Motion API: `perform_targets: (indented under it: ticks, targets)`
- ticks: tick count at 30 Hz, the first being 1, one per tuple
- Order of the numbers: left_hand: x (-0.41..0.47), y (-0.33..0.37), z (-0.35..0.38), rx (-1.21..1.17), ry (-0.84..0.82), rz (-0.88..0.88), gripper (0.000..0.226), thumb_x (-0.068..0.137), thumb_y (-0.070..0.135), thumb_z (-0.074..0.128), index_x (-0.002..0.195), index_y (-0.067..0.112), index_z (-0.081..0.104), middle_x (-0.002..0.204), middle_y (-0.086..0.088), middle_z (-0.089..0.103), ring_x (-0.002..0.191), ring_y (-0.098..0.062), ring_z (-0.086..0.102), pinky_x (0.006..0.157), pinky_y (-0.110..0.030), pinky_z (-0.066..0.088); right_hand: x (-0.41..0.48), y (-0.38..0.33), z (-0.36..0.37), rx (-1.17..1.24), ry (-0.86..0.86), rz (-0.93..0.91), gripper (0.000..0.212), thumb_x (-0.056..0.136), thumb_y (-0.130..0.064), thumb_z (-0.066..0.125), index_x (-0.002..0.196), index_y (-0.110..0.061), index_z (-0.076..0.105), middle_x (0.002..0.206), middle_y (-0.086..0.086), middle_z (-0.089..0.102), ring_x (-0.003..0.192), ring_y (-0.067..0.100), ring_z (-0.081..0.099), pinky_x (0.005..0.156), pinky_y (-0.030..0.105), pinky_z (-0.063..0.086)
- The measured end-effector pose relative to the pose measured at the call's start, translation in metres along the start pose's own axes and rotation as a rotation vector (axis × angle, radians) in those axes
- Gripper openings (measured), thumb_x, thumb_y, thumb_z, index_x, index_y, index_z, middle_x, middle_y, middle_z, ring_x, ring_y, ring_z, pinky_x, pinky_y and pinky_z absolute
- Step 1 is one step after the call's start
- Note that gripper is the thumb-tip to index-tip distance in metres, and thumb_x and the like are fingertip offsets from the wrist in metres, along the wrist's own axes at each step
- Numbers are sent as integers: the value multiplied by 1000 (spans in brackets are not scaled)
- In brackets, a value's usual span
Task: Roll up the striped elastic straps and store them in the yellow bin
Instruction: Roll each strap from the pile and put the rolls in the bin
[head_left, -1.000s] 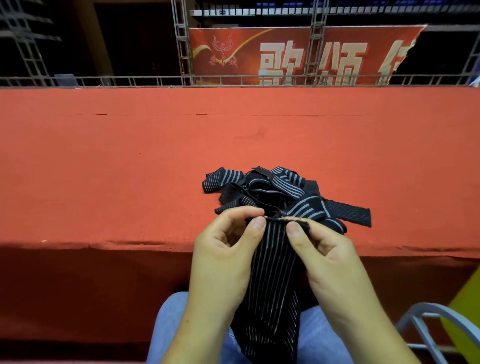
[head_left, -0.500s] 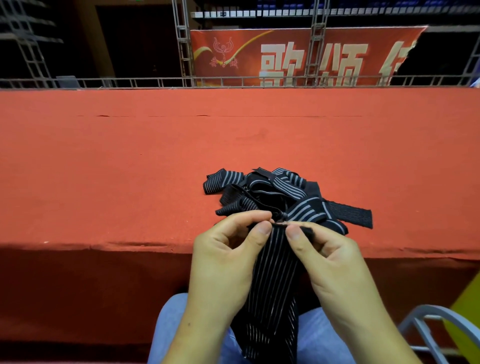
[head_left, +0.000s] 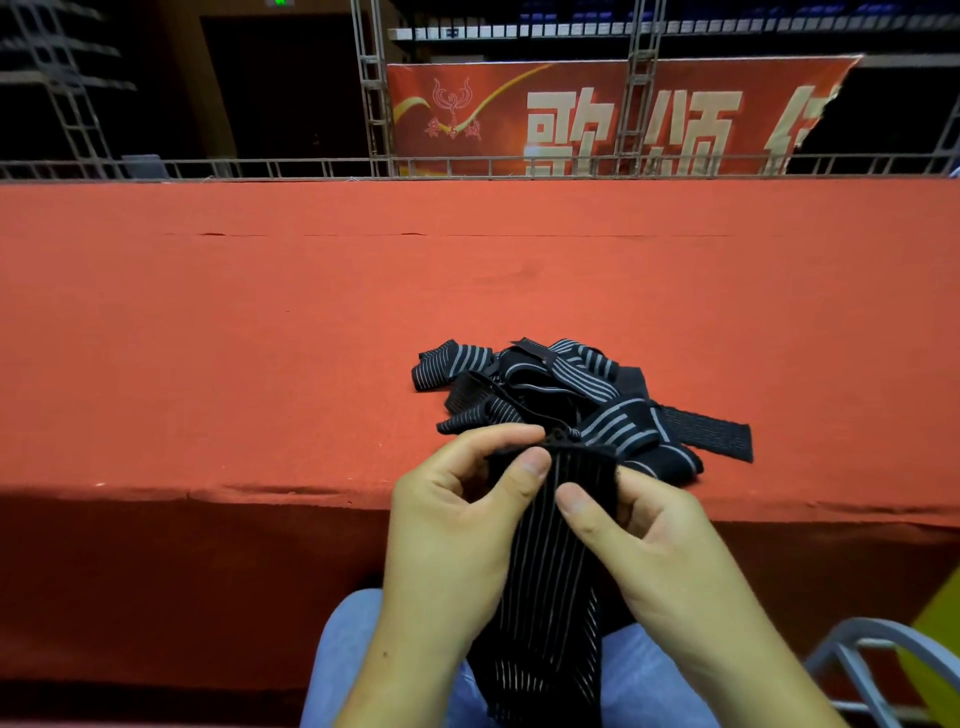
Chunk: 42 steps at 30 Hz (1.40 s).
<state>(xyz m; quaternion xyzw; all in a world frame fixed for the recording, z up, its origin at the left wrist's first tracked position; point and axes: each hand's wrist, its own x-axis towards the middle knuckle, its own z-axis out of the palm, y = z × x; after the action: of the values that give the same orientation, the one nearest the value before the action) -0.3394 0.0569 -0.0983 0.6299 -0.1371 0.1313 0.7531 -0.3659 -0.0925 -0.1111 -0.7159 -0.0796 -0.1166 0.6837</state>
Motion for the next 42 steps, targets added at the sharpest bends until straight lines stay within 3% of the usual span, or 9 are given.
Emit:
perform_targets:
  ticks: [2,6,12,16,21,24,28,33,42]
  targets:
    - [0,0,-1,-38,5,-27,20,85,13,77,101,24,80,98,0,81,94,-11,75,82,-23,56,0,3,0,-13,1,19,24,88,-39,67,104,-29,81,98,6,82,97,27,78,83,40,61]
    - [0,-3,0,-65,-73,-123,29,91,10,72,117,24,73,106,-1,80,102,-17,76,90,-33,57,0,6,-2,5,72,25,24,89,-38,66,101,-25,82,96,8,82,90,19,77,83,42,59]
    - [0,-7,1,-26,-40,-37,23,96,5,68,104,24,78,102,-1,80,98,-14,75,84,-26,56,-1,4,-4,54,56,97,28,92,-41,66,101,-19,82,99,11,82,98,32,78,90,51,58]
    - [3,-6,-1,-74,10,-8,21,95,2,67,104,19,76,101,-2,80,97,-13,75,82,-23,56,-1,8,0,-8,-6,138,52,92,-59,69,101,-8,77,100,25,77,88,34,75,88,63,56]
    - [2,-4,0,-91,-41,-3,23,96,0,64,102,21,74,101,1,79,95,-7,72,82,-20,54,2,8,1,33,38,98,26,95,-44,65,103,-25,80,101,8,82,95,20,76,87,46,57]
    - [2,-5,2,-84,-56,10,27,96,0,63,98,25,74,99,3,78,95,-5,72,82,-17,53,2,8,1,31,51,88,26,98,-47,63,103,-27,80,102,11,81,96,21,75,86,45,57]
    - [-1,-4,0,-58,-118,6,24,98,6,66,100,28,76,107,0,78,101,-14,72,86,-23,54,3,5,-1,34,105,121,29,106,-21,56,95,-29,82,91,5,82,83,12,73,70,23,55]
    - [-2,-8,-4,-58,-204,-4,26,93,37,65,113,23,75,115,-6,76,114,-30,69,104,-50,51,4,4,-3,56,130,160,26,107,-26,56,106,-25,82,105,5,82,108,27,77,101,55,56]
    - [1,-8,-2,11,-136,22,24,93,1,72,98,23,80,109,4,79,105,-12,73,90,-22,53,2,-3,-2,384,157,233,38,103,-25,48,102,-17,85,112,11,81,105,20,78,95,44,54]
